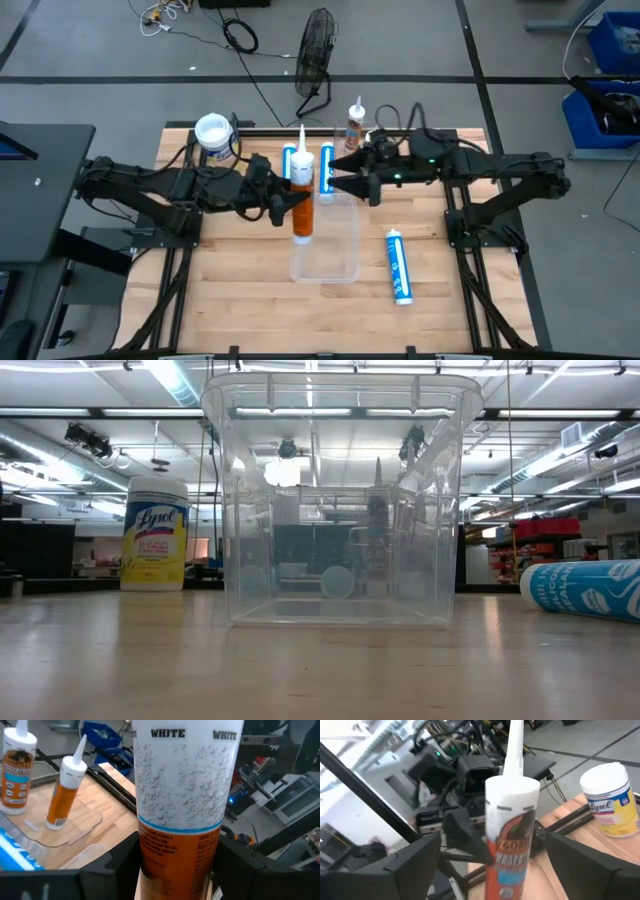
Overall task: Sort silicone sealant tubes
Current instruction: Put the orange sealant into the top transparent bin
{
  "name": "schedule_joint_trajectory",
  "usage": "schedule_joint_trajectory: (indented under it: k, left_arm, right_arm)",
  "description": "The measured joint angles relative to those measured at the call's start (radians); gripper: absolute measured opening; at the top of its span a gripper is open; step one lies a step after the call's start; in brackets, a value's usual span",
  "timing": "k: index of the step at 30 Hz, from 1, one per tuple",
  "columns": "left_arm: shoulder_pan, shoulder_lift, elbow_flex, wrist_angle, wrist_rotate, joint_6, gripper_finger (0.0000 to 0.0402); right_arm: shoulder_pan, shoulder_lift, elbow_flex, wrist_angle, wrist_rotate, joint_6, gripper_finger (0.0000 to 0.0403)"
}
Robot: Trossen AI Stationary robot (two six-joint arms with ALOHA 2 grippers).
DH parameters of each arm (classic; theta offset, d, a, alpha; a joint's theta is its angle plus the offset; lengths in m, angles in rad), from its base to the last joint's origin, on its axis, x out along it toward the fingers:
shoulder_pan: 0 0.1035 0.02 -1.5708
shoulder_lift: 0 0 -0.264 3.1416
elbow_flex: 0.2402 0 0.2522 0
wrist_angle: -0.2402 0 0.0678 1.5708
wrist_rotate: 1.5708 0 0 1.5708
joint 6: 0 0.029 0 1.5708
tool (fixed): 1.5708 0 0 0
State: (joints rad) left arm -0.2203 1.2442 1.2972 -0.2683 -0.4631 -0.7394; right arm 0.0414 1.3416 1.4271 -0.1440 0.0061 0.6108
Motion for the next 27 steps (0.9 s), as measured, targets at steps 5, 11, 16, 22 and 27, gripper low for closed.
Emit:
schedule_joint_trajectory:
  k: [5, 11, 16, 22, 27]
  left_arm:
    - [-0.003, 0.013, 0.0, 0.009, 0.007, 0.0, 0.0211]
    - [-0.008, 0.014, 0.0, 0.013, 0.016, 0.006, 0.0211]
    - [-0.008, 0.015, 0.0, 0.018, 0.029, 0.013, 0.0211]
    - [-0.007, 0.015, 0.0, 0.023, 0.045, 0.023, 0.0211]
    - [-0.001, 0.015, 0.0, 0.024, 0.057, 0.038, 0.0211]
  right_arm:
    - [-0.011, 0.089, 0.083, -0.001, -0.042, -0.004, 0.0366]
    - [-0.016, 0.158, 0.143, -0.023, -0.049, -0.029, 0.0366]
    - [-0.035, 0.167, 0.154, -0.026, -0.052, -0.033, 0.0366]
    - [-0.05, 0.175, 0.154, -0.015, -0.052, -0.021, 0.0366]
    - [-0.051, 0.194, 0.154, -0.01, -0.068, -0.017, 0.0356]
